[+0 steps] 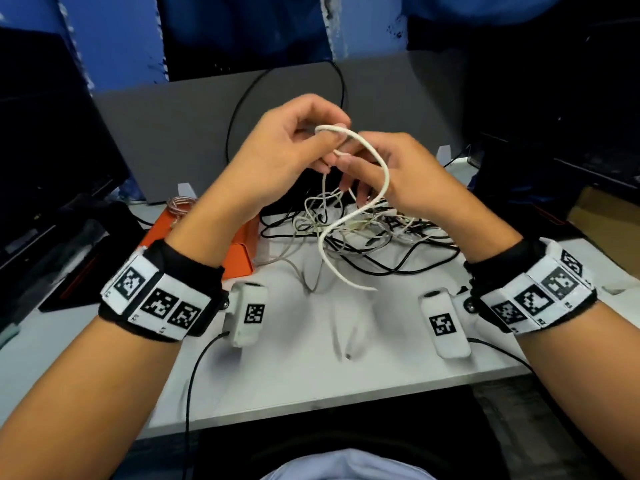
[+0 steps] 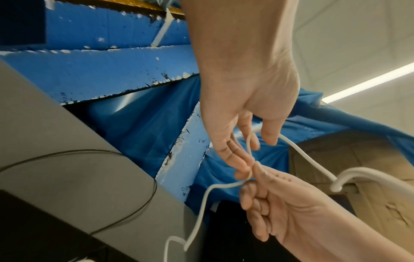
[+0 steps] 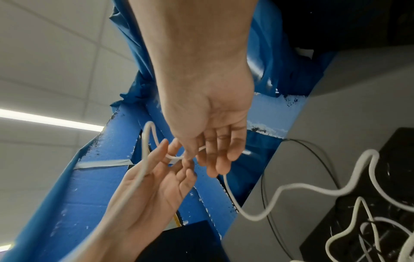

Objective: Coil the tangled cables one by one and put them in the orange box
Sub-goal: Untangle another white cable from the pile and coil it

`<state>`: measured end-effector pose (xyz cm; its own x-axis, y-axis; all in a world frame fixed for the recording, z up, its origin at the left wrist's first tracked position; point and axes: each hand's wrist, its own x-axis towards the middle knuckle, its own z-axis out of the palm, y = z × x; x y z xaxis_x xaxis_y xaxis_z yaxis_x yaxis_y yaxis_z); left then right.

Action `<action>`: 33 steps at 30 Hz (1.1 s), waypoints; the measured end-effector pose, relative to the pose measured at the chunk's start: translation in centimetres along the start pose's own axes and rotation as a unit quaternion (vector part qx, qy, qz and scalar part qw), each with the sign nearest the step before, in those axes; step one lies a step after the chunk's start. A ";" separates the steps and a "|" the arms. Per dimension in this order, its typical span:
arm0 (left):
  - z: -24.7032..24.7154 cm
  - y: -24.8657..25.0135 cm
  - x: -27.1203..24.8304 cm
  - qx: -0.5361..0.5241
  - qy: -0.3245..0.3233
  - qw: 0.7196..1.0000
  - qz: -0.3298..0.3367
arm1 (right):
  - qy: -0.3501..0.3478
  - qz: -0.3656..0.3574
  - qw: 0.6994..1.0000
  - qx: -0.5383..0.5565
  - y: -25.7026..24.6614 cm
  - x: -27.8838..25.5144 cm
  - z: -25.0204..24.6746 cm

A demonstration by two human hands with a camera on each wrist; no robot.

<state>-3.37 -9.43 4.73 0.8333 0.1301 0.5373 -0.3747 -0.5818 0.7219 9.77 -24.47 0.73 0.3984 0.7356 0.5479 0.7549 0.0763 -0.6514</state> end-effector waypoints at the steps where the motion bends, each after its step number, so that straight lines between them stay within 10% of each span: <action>1: 0.2 0.1 -0.6 -0.033 0.024 0.999 -0.033 | 0.010 0.009 1.000 -0.020 -0.2 0.0 -0.1; 5: 1.8 -0.1 -4.1 -0.152 -0.049 0.960 -0.229 | 0.085 0.024 0.990 -0.112 0.4 0.1 -0.6; 9: 2.8 -0.3 -6.8 -0.161 -0.199 0.948 -0.186 | 0.159 0.048 0.973 -0.157 1.4 0.5 -1.3; 14: 0.7 -1.1 -6.3 -0.140 -0.102 0.979 -0.109 | 0.210 0.113 0.941 -0.240 2.6 0.9 -4.5; 19: -2.1 -2.2 -6.0 -0.172 -0.004 0.979 -0.109 | 0.094 0.243 0.903 -0.342 3.8 0.0 -7.7; 25: -0.5 -2.8 -6.0 -0.084 -0.023 0.991 -0.103 | 0.084 -0.041 0.978 -0.185 -2.6 -0.4 -1.9; 29: 0.3 -1.7 -6.1 -0.070 -0.027 0.994 -0.085 | -0.145 -0.006 0.982 -0.117 -5.2 -1.9 0.3; 33: -0.4 -0.9 -6.4 -0.070 -0.020 0.993 -0.093 | -0.083 -0.021 0.990 -0.115 -4.5 -1.3 -0.9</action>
<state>-8.47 -9.44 0.81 0.9079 0.1910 0.3730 -0.2632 -0.4328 0.8622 6.31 -26.33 3.42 0.2867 0.8374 0.4654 0.8751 -0.0312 -0.4829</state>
